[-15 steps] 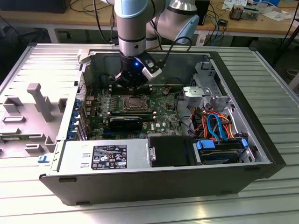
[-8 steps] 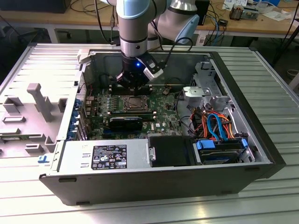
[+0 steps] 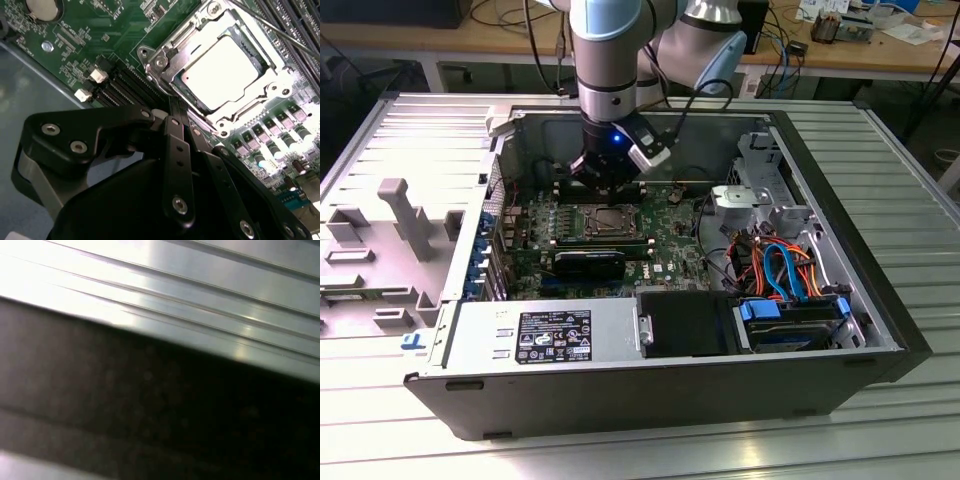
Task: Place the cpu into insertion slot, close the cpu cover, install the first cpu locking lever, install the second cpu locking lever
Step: 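Install the first cpu locking lever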
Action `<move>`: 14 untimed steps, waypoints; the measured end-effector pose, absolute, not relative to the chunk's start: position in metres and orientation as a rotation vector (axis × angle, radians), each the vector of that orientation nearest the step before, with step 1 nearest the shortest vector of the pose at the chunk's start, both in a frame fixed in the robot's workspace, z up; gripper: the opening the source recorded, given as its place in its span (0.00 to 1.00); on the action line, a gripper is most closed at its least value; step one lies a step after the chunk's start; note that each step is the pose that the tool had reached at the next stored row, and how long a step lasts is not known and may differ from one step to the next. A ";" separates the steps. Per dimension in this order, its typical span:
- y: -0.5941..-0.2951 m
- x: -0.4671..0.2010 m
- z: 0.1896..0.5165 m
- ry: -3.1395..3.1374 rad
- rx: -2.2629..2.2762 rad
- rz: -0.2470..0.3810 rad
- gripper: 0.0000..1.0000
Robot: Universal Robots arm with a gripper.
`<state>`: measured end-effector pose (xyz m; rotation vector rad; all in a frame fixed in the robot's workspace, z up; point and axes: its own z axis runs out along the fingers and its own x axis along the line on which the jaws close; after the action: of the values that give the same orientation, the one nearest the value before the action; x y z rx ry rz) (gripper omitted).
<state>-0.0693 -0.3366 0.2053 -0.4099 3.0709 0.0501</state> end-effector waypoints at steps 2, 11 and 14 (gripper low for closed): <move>-0.337 -0.069 0.212 3.071 -0.410 0.051 0.11; -0.341 -0.070 0.208 3.070 -0.409 0.063 0.11; -0.341 -0.069 0.205 3.070 -0.409 0.063 0.11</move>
<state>-0.0695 -0.3412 0.2052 -0.4094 3.0705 0.0630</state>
